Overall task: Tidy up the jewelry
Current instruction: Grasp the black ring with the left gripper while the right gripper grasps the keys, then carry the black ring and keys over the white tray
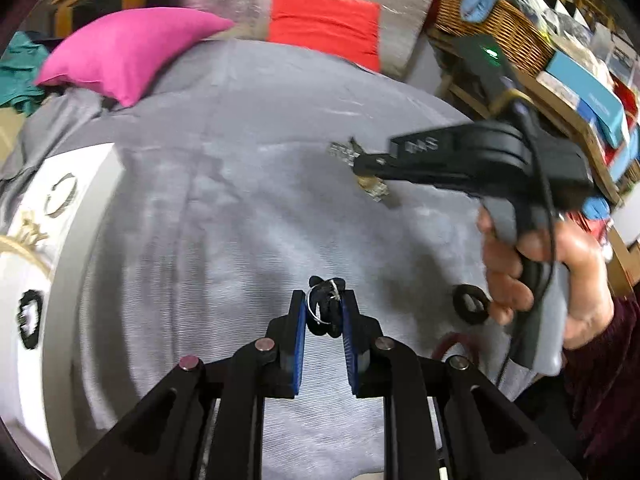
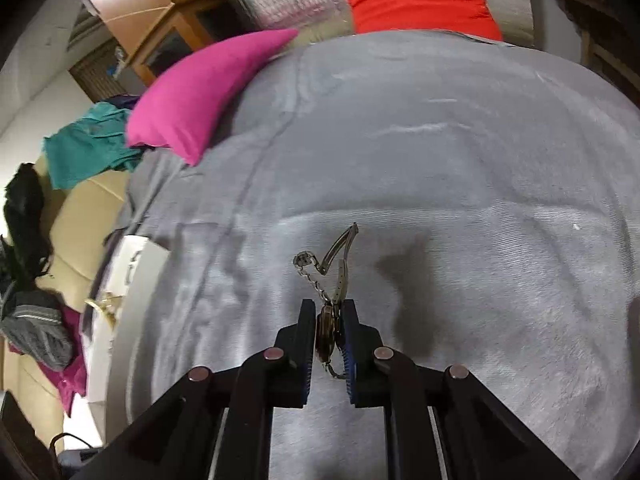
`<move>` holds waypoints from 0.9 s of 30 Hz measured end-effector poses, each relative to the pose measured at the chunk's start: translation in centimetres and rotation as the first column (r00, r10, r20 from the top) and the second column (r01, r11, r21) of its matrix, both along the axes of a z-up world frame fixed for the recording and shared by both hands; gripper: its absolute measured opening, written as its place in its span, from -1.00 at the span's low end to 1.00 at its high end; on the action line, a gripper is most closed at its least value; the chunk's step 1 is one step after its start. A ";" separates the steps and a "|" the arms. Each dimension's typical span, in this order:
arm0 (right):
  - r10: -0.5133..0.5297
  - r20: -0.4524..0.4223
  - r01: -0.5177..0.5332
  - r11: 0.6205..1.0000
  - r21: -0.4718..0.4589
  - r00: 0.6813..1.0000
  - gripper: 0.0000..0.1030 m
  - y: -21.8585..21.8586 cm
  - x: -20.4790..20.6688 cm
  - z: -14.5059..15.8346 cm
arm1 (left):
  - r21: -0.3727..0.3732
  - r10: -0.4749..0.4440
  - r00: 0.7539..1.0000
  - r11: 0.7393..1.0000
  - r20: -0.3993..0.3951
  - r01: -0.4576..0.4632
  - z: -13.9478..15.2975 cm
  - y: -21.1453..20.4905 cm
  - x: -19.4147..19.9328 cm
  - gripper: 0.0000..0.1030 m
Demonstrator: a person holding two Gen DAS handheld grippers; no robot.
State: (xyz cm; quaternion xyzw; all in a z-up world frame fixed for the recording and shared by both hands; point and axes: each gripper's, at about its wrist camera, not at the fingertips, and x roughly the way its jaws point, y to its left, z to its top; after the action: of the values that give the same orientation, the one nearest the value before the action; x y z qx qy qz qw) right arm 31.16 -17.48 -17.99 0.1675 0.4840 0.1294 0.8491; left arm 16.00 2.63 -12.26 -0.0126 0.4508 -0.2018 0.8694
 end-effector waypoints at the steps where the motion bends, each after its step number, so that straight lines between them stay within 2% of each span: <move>1: 0.006 0.005 -0.006 1.000 0.006 1.000 -0.73 0.2 -0.3 0.2 | -0.004 0.011 1.000 1.000 0.000 -0.011 0.1 0.4 -0.1 -0.66; 11: 0.064 0.033 -0.067 0.994 0.083 0.997 -0.73 2.1 -1.8 1.4 | -0.007 0.151 0.988 0.989 0.018 -0.150 0.6 4.2 0.1 -0.66; 17: 0.092 0.069 -0.100 0.988 0.115 0.993 -0.73 3.3 -2.4 2.3 | -0.038 0.289 0.955 0.957 0.060 -0.287 2.2 8.6 -0.4 -0.66; 21: 0.112 0.087 -0.123 0.983 0.135 0.990 -0.73 4.4 -2.7 2.8 | -0.037 0.409 0.909 0.913 0.082 -0.407 2.5 12.2 -0.9 -0.66; 27: 0.159 0.103 -0.174 0.973 0.155 0.982 -0.73 6.6 -3.1 3.2 | -0.024 0.570 0.814 0.820 0.112 -0.571 2.7 17.7 -2.4 -0.66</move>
State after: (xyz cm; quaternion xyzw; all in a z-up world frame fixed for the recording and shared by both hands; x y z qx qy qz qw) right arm 28.08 -10.84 -14.79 0.1891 0.4455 0.2467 0.8396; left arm 13.62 20.29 -9.53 -0.1311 0.3767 0.0700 0.9143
